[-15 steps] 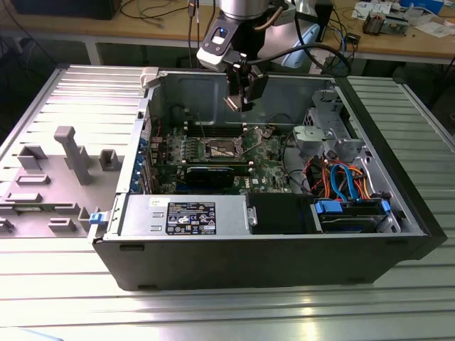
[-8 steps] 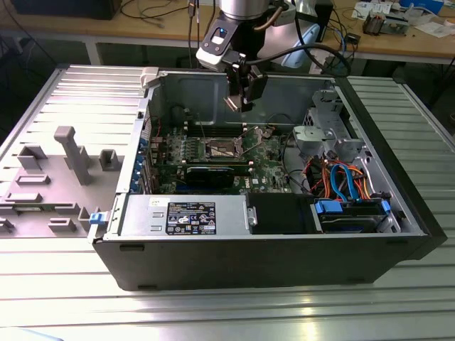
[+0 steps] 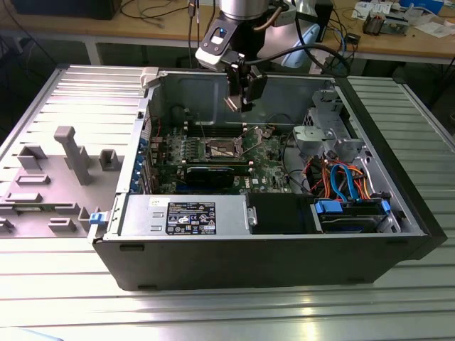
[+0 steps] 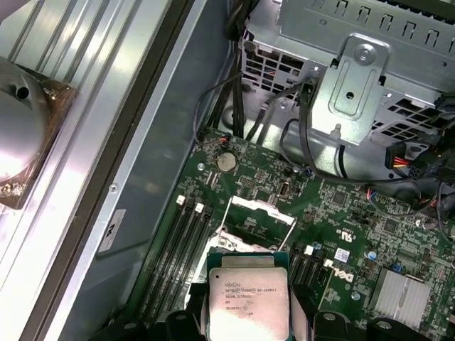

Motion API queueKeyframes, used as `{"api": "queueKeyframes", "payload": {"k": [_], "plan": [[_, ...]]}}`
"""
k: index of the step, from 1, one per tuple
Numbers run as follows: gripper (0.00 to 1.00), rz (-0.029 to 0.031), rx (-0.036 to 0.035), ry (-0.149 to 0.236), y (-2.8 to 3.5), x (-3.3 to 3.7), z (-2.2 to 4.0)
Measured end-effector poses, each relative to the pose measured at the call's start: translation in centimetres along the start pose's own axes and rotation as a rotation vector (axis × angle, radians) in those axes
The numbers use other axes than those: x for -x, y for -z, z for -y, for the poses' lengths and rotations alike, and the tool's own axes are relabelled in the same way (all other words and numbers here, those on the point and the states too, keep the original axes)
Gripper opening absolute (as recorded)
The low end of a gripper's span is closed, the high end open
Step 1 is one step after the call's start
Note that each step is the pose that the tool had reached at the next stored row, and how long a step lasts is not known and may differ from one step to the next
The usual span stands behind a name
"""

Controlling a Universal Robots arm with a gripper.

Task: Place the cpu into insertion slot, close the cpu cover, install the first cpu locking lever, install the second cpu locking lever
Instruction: 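Place the cpu into insertion slot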

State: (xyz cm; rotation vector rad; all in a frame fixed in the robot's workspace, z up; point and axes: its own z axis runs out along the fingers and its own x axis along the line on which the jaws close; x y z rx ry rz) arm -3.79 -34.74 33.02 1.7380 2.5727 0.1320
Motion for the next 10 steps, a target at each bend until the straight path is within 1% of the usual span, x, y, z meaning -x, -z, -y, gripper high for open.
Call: {"api": "queueKeyframes", "payload": {"k": [10], "plan": [[0.55,0.0014,0.0003,-0.016,-0.03,0.0,0.0]]}}
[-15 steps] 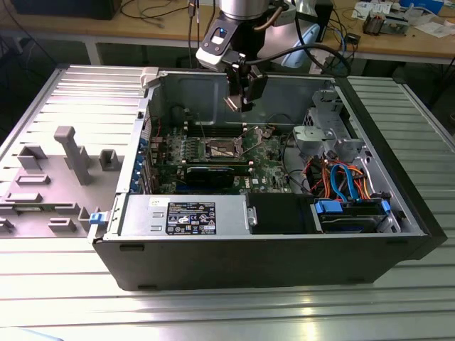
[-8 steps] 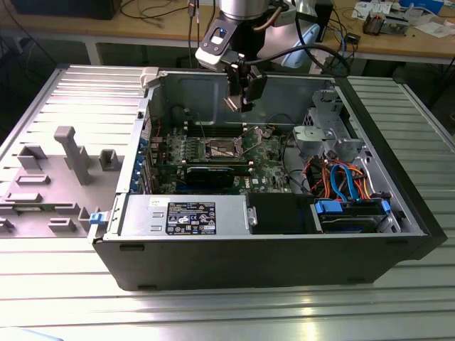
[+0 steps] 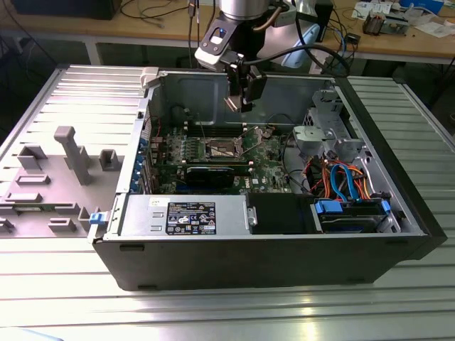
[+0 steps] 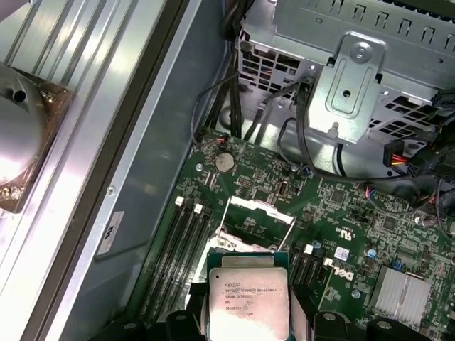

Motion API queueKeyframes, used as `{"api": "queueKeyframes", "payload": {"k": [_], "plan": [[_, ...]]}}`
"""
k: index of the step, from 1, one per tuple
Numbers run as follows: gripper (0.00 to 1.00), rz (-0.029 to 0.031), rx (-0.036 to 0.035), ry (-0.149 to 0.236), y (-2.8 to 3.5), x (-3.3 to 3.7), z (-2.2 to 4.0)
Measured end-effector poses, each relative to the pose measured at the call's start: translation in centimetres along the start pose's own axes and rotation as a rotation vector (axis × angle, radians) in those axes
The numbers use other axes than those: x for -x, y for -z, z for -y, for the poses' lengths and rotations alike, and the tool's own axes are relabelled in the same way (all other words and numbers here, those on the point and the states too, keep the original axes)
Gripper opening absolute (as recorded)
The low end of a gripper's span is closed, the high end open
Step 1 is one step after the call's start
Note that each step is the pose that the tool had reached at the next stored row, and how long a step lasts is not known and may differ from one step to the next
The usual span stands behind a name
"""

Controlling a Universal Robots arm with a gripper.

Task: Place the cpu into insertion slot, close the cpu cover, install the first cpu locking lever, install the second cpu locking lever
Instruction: 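Place the cpu into insertion slot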

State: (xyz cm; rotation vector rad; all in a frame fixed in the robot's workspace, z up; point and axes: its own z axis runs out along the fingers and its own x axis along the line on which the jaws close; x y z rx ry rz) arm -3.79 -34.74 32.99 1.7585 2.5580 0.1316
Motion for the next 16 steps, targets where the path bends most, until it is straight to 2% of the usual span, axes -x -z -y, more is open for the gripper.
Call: {"api": "queueKeyframes", "payload": {"k": [16], "plan": [[0.55,0.0029,0.0006,-0.031,-0.05,0.0,0.01]]}}
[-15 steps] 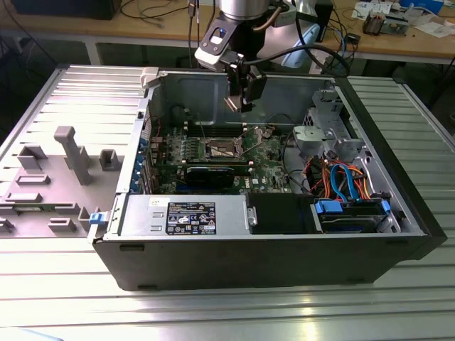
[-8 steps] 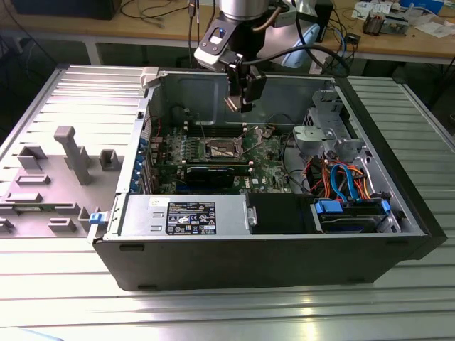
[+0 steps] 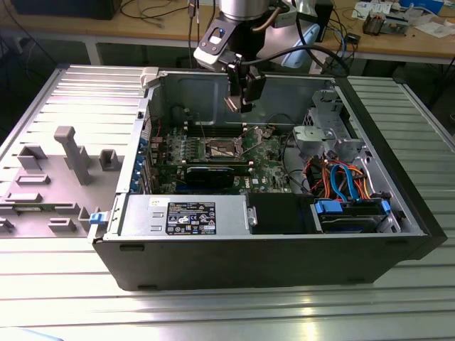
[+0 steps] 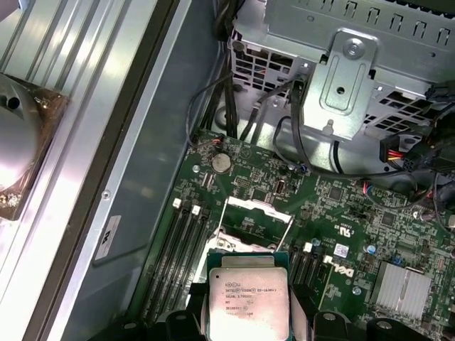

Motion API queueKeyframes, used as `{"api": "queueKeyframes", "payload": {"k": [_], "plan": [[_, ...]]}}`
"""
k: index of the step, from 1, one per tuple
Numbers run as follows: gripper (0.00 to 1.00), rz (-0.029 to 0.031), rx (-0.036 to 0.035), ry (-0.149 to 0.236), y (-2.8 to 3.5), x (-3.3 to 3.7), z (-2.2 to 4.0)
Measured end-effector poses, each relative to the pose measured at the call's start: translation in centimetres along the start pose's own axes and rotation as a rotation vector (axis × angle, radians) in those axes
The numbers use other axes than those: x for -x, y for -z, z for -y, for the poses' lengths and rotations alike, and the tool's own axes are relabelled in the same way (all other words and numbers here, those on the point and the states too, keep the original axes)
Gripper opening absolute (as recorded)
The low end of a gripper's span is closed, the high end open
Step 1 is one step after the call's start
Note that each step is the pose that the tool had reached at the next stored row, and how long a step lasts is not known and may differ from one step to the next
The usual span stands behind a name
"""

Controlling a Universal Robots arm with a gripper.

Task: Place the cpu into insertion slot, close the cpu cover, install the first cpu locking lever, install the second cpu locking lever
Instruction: 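Place the cpu into insertion slot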

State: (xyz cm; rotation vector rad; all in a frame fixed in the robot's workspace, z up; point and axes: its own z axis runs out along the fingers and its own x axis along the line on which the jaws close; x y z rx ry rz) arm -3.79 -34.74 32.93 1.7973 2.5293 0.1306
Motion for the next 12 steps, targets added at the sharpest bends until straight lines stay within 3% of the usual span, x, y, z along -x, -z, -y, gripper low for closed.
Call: {"api": "queueKeyframes", "payload": {"k": [12], "plan": [[0.55,0.0018,0.0004,-0.021,-0.04,0.0,0.0]]}}
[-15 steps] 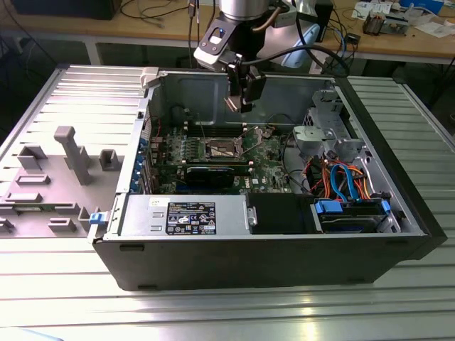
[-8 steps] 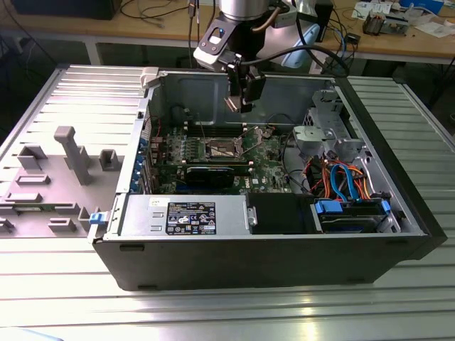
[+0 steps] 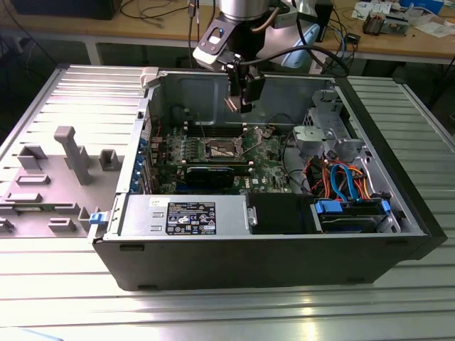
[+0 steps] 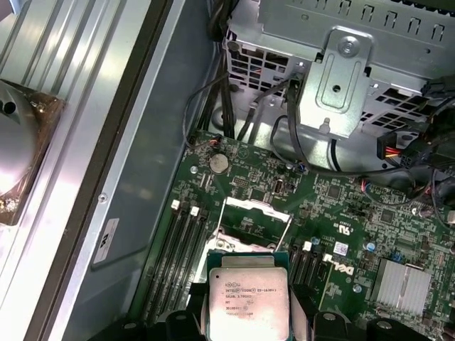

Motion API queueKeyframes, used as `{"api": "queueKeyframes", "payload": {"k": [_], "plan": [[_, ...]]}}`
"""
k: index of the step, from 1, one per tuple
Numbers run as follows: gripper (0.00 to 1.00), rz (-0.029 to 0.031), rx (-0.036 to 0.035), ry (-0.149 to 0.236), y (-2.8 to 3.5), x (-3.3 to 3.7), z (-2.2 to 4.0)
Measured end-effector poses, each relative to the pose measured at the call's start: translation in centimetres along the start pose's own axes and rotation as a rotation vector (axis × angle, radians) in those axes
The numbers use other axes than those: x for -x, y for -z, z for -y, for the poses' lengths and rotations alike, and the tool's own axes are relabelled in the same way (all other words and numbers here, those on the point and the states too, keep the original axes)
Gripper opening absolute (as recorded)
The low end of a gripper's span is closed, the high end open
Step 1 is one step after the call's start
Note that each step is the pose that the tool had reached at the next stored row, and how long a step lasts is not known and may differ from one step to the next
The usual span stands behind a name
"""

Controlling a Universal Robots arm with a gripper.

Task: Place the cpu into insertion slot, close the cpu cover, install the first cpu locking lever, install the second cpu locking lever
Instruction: 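Place the cpu into insertion slot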

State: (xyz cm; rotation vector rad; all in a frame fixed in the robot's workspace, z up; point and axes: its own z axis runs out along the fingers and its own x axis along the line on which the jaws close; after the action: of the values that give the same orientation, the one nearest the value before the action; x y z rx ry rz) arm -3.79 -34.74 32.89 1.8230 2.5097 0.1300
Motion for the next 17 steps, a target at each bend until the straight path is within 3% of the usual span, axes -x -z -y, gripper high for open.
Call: {"api": "queueKeyframes", "payload": {"k": [17], "plan": [[0.55,0.003,0.0006,-0.035,-0.06,0.0,0.01]]}}
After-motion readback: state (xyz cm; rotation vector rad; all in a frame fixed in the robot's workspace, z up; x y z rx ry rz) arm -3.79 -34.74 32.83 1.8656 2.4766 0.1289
